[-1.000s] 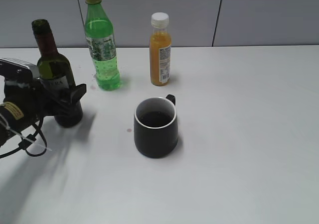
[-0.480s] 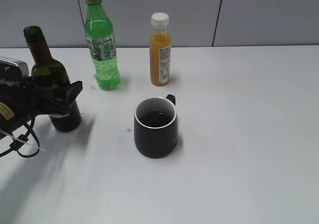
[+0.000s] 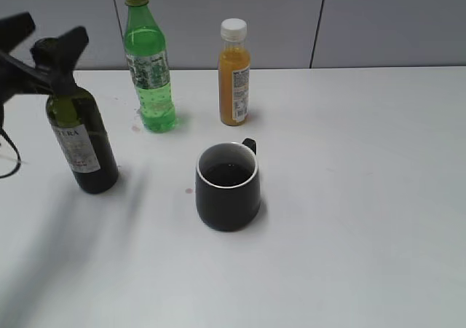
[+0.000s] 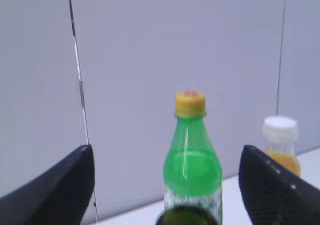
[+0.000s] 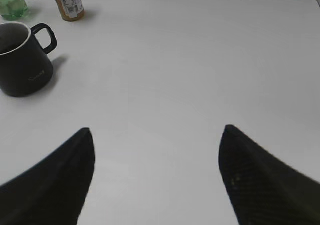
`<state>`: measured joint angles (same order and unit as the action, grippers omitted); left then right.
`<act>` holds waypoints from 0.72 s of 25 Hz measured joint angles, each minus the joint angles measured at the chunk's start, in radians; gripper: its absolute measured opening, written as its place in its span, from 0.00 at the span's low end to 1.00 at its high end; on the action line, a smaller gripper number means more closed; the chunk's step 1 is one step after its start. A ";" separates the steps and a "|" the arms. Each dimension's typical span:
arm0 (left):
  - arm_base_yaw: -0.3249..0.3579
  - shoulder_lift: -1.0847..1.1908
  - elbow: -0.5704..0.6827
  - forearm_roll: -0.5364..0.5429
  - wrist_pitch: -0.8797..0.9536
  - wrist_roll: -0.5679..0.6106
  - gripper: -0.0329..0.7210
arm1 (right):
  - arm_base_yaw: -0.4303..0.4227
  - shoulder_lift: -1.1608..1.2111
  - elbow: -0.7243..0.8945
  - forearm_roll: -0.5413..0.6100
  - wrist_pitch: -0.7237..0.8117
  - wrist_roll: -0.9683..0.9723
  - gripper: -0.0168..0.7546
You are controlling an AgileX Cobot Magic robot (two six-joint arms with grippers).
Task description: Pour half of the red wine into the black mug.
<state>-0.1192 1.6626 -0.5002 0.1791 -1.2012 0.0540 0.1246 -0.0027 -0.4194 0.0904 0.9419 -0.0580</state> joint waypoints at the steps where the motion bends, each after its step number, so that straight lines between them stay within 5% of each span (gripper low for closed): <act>1: 0.000 -0.046 0.001 -0.001 0.014 0.000 0.96 | 0.000 0.000 0.000 0.000 0.000 0.000 0.78; 9: 0.000 -0.437 -0.006 -0.022 0.314 0.015 0.94 | 0.000 0.000 0.000 0.000 0.000 0.001 0.78; 18: 0.000 -0.726 -0.319 -0.076 1.501 0.039 0.91 | 0.000 0.000 0.000 0.000 0.000 0.000 0.78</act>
<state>-0.1192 0.9369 -0.8187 0.1031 0.3001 0.0934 0.1246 -0.0027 -0.4194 0.0904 0.9419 -0.0578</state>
